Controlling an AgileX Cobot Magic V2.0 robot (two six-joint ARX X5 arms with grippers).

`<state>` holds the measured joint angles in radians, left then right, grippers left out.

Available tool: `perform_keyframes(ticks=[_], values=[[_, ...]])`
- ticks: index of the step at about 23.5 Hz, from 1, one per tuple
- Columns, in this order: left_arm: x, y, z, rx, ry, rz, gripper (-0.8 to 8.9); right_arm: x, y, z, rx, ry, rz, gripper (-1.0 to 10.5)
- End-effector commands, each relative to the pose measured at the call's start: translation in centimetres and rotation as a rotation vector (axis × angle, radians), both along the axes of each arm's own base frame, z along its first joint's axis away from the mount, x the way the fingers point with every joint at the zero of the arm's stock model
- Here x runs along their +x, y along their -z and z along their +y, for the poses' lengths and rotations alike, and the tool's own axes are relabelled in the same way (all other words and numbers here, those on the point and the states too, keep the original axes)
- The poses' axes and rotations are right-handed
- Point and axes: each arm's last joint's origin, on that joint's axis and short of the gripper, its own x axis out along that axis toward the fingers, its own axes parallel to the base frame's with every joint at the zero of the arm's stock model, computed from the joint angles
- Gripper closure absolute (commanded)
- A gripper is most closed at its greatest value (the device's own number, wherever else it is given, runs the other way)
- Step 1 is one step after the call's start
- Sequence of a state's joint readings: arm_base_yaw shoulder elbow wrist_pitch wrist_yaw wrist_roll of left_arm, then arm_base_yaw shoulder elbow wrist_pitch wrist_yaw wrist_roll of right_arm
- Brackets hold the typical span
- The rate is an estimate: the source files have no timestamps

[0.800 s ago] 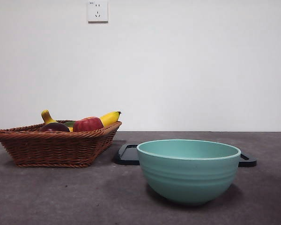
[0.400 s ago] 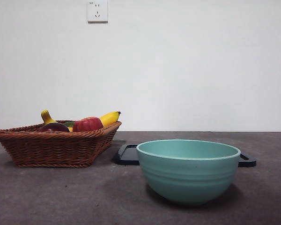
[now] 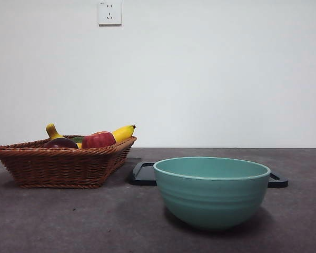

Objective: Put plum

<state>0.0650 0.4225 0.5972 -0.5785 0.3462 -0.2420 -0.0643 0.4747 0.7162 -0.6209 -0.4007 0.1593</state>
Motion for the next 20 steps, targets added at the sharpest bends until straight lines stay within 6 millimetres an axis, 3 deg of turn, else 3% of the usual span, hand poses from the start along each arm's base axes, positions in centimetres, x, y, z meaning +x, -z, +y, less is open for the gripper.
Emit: perform_keyframes(ticks=[1,8,15,17,20], values=[[0.7,-1.3,-0.2,0.055,0.112,0.026,8.04,0.7,-1.3,0.1,-0.064,-0.071,0.038,9.4],[2.1,-3.3,-0.7,0.127,0.283,0.174,8.04,2.1,-2.6,1.0,-0.145,-0.21,0.206,9.4],[2.5,-4.0,-1.1,0.15,0.348,0.209,8.01,2.5,-2.1,2.3,-0.17,-0.358,0.288,9.4],[2.5,-4.0,-1.1,0.15,0.347,0.209,7.0,2.5,-2.1,2.4,-0.167,-0.36,0.291,9.2],[2.5,-4.0,-1.1,0.147,0.346,0.21,4.6,2.5,-2.1,2.4,-0.15,-0.348,0.301,6.0]])
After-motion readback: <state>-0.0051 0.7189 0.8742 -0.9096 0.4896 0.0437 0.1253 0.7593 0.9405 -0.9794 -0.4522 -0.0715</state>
